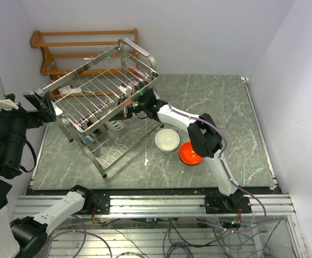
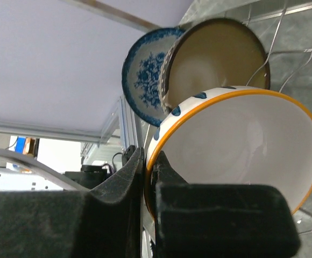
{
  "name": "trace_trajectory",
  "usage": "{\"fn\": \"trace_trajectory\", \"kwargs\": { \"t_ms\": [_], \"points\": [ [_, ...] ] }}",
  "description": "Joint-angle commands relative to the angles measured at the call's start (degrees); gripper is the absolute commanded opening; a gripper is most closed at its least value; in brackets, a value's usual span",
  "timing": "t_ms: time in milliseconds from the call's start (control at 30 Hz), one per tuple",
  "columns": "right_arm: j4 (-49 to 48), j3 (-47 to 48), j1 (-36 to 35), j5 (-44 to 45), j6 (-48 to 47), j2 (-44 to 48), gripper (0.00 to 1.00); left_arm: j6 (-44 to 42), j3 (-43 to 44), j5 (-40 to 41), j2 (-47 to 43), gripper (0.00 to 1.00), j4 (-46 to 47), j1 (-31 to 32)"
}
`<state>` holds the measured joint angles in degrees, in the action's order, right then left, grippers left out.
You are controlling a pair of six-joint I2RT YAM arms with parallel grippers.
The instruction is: Load the bowls into the dish rack
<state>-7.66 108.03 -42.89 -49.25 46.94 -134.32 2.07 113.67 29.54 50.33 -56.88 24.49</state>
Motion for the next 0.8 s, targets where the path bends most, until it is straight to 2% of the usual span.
{"fn": "trace_trajectory", "kwargs": {
  "t_ms": [0, 367, 600, 767],
  "points": [
    [-7.5, 4.3, 1.8, 1.8, 1.9, -2.1, 0.0, -0.9, -1.0, 0.7, 0.6, 0.99, 2.2, 0.3],
    [-24.9, 9.4, 2.1, 2.2, 16.4, -10.1, 0.0, -1.3, -2.4, 1.1, 0.7, 0.99, 2.4, 0.3],
    [-31.4, 11.8, 2.4, 4.7, 22.0, -13.7, 0.0, -1.4, -3.5, 1.5, 0.7, 0.99, 2.8, 0.3],
    [-31.6, 14.3, 2.6, 5.8, 23.8, -16.9, 0.0, -1.6, -4.1, 1.6, 1.0, 0.99, 3.3, 0.3]
  ]
}}
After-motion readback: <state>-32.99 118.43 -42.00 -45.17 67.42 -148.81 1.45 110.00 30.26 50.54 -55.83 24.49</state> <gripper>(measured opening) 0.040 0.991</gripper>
